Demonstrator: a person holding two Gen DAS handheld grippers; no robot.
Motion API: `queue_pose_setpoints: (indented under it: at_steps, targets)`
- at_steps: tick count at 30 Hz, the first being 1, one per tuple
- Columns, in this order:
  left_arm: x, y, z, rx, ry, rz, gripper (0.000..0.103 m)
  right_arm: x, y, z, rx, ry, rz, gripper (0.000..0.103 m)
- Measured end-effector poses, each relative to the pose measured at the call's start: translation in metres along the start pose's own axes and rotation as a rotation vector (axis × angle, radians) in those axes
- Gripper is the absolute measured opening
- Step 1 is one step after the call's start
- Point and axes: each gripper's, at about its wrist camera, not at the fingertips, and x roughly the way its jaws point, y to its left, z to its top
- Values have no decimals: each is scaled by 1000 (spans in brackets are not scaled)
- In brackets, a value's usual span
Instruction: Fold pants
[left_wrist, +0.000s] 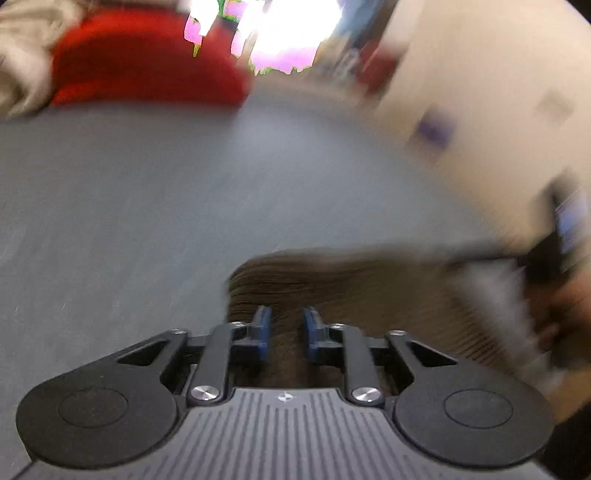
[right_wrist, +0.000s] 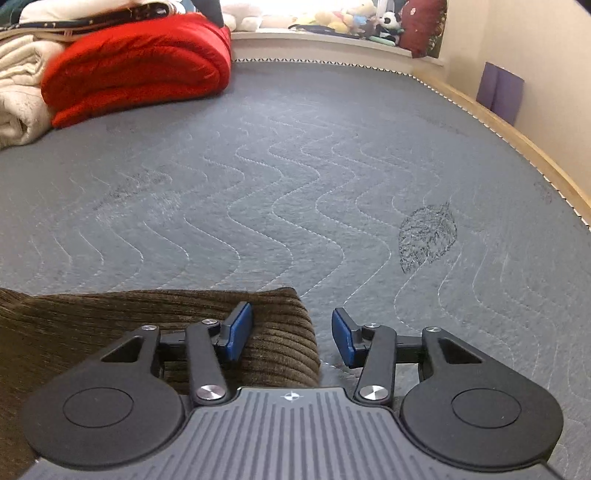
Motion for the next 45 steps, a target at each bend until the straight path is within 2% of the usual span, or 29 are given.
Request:
queue_pose_setpoints:
  at_steps: [2,5,7,9,10,12,14,15,16,18,19,20,21,22,24,25,26,28,29,32,34,36,37,38,41,45]
  targets:
    - [-5,5,7,-54,-22,19,20,-1,-3,4,25,17,23,50]
    - [-40,-12,14,32,-114,9,21,-37,-9,11,94,-18,23,49]
    - [-58,-25,9,69,-112,-23,21,-74,-18,3,127,-75,74,50]
    - [-72,-33,-2,102,-88,-24,21,-106,-20,-12,118,-80,103,52]
    - [-70,-34,-10,112,-37,-3,22,-119,-19,-22,103,-59,101,53]
    - [-59,-35,-36,100,123,53,26,-131,-17,-48,71,33,116,53]
    - [-64,-34,-43,96,132,95,34,-129,-15,-80,41,168,112,53]
    - [-74,-37,-39,64,130,98,34,-124,-16,-99,20,242,88,57]
    - [-85,-41,-38,32,110,86,33,-126,-21,-113,49,257,72,57]
    - [-116,-47,-51,25,52,37,33,-143,-36,-120,177,223,74,57]
    - [-113,-54,-58,52,65,33,34,-152,-39,-121,198,192,97,56]
    - [-106,-64,-70,81,125,44,35,-159,-41,-125,192,160,106,56]
    - [-89,-70,-80,99,231,74,35,-159,-40,-134,180,173,84,59]
    - [-83,-70,-88,98,289,101,38,-154,-42,-144,186,208,74,60]
    - [-95,-74,-85,66,253,129,39,-153,-50,-148,265,224,85,63]
    - [-104,-78,-82,65,220,132,46,-157,-54,-146,295,223,91,64]
    - [-118,-82,-80,62,172,138,64,-164,-56,-144,312,207,82,64]
    - [-142,-93,-82,49,95,165,88,-186,-57,-144,316,151,59,63]
    - [-155,-98,-86,36,55,180,92,-194,-54,-145,316,132,62,64]
    - [-186,-118,-90,-12,-1,234,94,-228,-52,-151,316,67,93,68]
    - [-199,-131,-93,-29,-8,273,94,-250,-47,-151,280,9,96,82]
    - [-203,-136,-93,-45,0,274,95,-272,-39,-150,248,-40,71,88]
    - [-205,-137,-96,-56,-4,273,102,-279,-35,-150,244,-55,61,89]
    - [-205,-138,-97,-65,-2,260,103,-286,-32,-150,241,-66,55,89]
    - [-199,-136,-100,-47,47,237,103,-298,-23,-153,216,-78,34,93]
    - [-188,-134,-110,-26,104,249,103,-286,-4,-156,147,-27,15,94]
